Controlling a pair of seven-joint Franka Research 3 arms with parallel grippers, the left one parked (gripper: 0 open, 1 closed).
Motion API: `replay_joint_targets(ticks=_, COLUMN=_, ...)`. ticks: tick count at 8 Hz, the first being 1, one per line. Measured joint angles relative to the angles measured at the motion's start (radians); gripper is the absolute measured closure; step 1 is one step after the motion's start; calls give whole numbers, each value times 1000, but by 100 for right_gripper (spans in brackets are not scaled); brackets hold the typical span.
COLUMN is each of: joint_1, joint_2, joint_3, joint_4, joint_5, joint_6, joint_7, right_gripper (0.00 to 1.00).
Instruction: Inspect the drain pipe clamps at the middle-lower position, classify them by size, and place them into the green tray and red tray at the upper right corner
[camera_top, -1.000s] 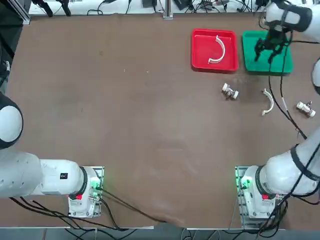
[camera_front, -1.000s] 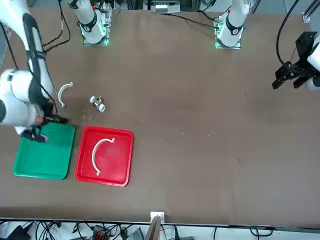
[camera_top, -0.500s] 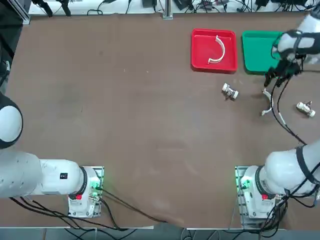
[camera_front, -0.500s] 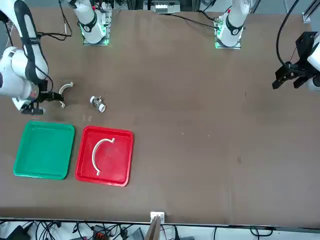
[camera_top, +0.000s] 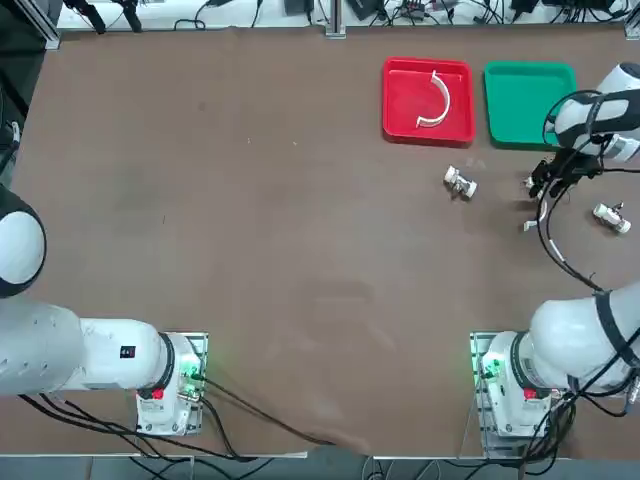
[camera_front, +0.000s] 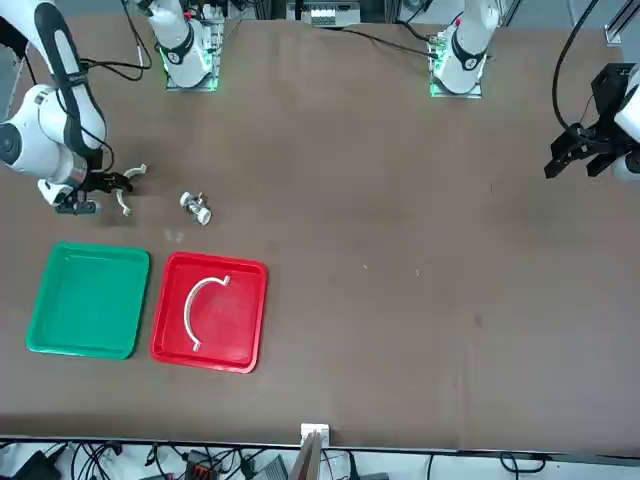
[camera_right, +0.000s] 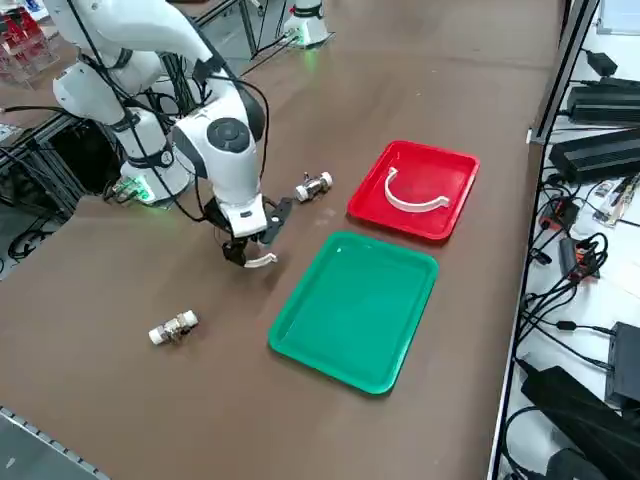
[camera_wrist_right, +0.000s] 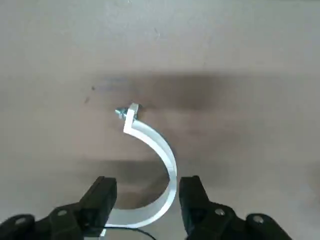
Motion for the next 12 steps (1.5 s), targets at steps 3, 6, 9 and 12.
replay_joint_targets(ticks=3, joint_1=-12, joint_2=39, joint_3=0, joint_4=-2, joint_5=-20, joint_6=38, joint_7=-2, right_gripper=28)
replay_joint_targets(ticks=6, joint_1=-17, joint_2=56, joint_3=0, joint_4=1, joint_5=-42, joint_6=54, joint_7=-3, right_gripper=59)
replay_joint_targets(ticks=9, joint_1=-22, joint_2=48, joint_3=2, joint_4=5, joint_5=-45, joint_6=54, joint_7=-4, right_gripper=96)
replay_joint_targets(ticks=12, joint_1=-19, joint_2=6, joint_3=18, joint_4=92, joint_5=-45, joint_6=22, joint_7=-5, right_gripper=96)
